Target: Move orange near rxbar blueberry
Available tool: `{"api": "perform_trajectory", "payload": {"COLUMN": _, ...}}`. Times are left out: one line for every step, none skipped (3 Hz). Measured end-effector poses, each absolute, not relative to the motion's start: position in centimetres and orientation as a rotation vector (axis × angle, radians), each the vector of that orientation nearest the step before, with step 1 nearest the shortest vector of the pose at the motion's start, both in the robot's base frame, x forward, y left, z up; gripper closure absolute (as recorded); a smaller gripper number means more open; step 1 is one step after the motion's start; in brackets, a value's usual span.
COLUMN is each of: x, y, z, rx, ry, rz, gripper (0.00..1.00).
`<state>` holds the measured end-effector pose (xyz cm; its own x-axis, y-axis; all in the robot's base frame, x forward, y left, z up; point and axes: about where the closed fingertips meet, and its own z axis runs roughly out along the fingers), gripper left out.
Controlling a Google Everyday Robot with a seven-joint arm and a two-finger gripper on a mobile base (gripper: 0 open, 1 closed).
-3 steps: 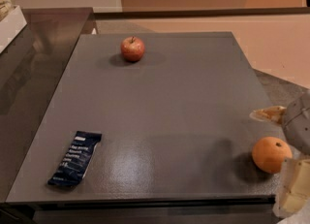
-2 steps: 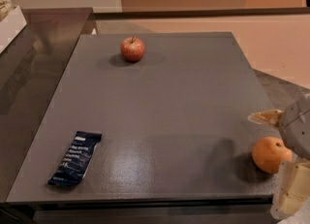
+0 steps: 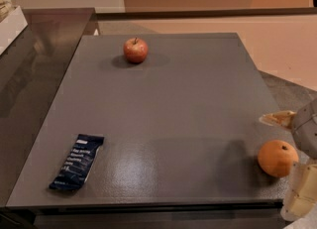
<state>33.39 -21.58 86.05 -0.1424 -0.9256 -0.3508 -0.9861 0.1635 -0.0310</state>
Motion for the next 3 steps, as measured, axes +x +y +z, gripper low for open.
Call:
{"api": "perform_trajectory", "payload": {"x": 33.4, "y": -22.29, "z": 85.81, "rx": -1.827, "ry": 2.17, "rz": 0.3, "gripper": 0.15}}
{"api": "perform_trajectory", "payload": {"x": 33.56, "y": -22.67, "z": 85.83, "rx": -1.821, "ry": 2.173, "rz": 0.306, "gripper": 0.38}}
{"api": "perform_trajectory", "payload": {"x": 33.87, "y": -22.6, "z": 86.39, "rx": -1.819, "ry": 2.158, "rz": 0.307, "gripper": 0.61}}
